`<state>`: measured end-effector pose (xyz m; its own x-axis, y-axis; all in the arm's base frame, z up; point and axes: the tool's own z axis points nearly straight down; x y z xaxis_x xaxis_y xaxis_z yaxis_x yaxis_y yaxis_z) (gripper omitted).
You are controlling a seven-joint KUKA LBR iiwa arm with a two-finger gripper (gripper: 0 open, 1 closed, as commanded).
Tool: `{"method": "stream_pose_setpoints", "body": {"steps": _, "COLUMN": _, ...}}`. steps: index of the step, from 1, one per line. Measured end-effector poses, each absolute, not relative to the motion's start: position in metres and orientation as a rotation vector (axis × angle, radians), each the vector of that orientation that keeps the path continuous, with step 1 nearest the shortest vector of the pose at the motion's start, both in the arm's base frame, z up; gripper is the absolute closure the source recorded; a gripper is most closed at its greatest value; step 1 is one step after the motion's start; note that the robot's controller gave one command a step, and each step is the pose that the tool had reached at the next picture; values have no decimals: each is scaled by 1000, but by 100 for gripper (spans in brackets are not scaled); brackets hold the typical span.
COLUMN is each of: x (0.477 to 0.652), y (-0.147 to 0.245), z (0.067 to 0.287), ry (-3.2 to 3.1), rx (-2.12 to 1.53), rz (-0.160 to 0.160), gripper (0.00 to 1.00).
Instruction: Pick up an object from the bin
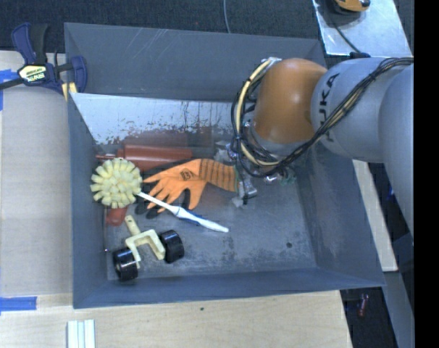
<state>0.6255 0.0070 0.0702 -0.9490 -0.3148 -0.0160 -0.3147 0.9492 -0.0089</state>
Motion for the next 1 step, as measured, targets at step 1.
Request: {"method": "stream_pose_setpoints", "body": {"steps": 1, "x": 627, "y": 72, "z": 72, "ry": 3093, "rx": -405, "rz": 0, "gripper": 100}}
